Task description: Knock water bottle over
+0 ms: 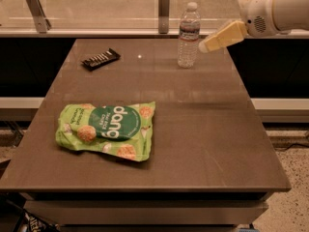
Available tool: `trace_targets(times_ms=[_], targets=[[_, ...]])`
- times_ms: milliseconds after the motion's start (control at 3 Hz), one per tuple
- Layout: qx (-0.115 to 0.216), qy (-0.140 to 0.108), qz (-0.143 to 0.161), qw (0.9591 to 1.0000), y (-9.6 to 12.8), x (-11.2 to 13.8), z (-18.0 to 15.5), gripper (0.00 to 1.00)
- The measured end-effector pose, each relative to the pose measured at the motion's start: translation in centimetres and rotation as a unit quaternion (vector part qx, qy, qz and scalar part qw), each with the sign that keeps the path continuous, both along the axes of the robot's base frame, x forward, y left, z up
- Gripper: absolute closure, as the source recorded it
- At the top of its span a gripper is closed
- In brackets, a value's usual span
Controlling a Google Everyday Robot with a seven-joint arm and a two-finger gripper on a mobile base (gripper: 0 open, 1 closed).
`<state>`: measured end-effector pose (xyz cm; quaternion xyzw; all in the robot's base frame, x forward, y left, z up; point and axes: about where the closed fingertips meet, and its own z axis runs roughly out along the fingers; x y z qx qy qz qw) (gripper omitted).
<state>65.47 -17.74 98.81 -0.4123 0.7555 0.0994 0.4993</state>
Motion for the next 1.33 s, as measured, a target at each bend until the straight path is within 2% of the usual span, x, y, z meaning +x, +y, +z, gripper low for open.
trace_targets(times_ms=[667,1333], targets=[[0.051,0.003,0.022,0.9984,2.2,3.3,-2.2,0.0],[0.096,-0.011,0.027,0.995,3.7,5.6,-4.2,0.0]])
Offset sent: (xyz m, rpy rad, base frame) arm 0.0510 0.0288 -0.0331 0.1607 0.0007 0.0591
